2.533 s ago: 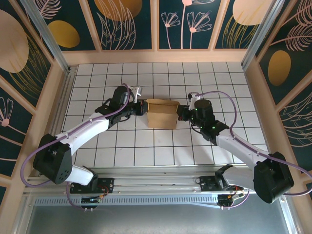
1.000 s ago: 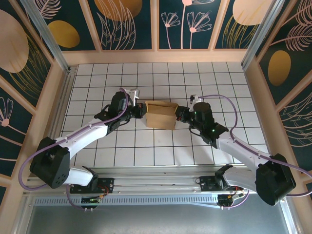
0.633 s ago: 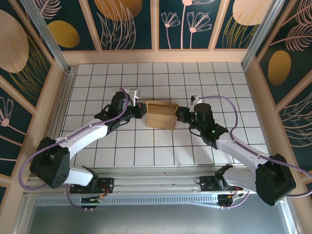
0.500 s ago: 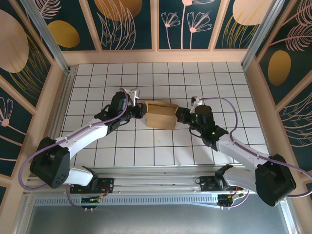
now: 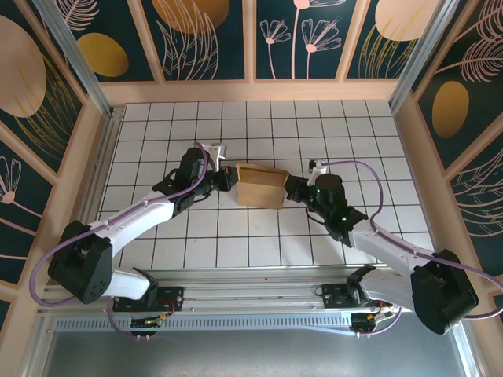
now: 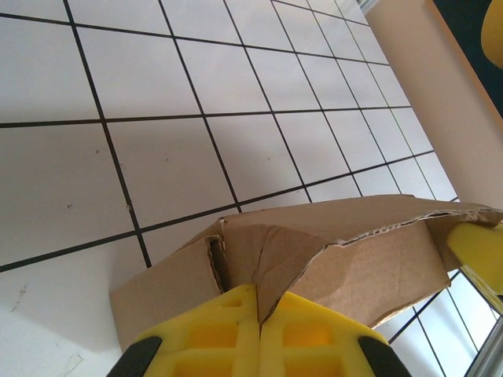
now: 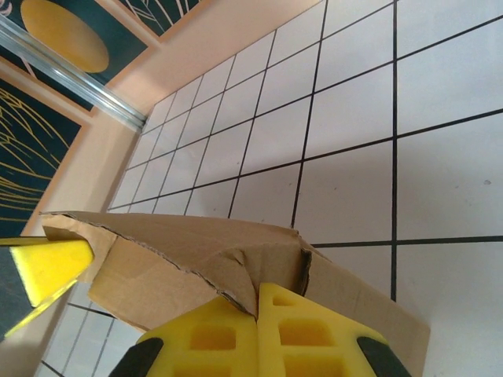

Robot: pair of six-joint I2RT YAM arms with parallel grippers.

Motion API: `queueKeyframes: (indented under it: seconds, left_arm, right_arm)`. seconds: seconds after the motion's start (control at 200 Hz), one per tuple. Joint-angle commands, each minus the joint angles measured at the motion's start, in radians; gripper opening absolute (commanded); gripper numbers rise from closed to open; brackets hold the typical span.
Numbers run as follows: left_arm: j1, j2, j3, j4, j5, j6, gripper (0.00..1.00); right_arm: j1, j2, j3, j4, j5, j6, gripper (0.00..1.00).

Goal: Fold the paper box

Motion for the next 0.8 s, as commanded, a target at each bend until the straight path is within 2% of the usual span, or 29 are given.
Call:
queueKeyframes:
  seconds: [0.0,0.325,0.481,0.681,0.791]
  left_arm:
    - [-0.018,0.030,-0.017,-0.143,0.032,-0.005,0.01]
    - [-0.019,0.030,-0.063,-0.144,0.013,-0.004,0.06]
    - [-0.019,0.010,-0.090,-0.109,0.031,-0.021,0.18]
    - [-0.019,-0.024,-0.102,-0.105,0.026,-0.027,0.23]
    - [-0.020,-0.049,-0.109,-0.091,0.034,-0.029,0.33]
  right_arm:
    - [0.004,0.065,-0.082,-0.318,0.048,-0.027,0.00]
    - [0.009,0.041,-0.079,-0.302,0.016,-0.037,0.03]
    - [0.010,0.002,-0.061,-0.316,0.018,-0.038,0.05]
    - [0.012,-0.023,-0.043,-0.324,0.013,-0.044,0.07]
    - [0.013,-0.029,-0.026,-0.330,0.001,-0.047,0.12]
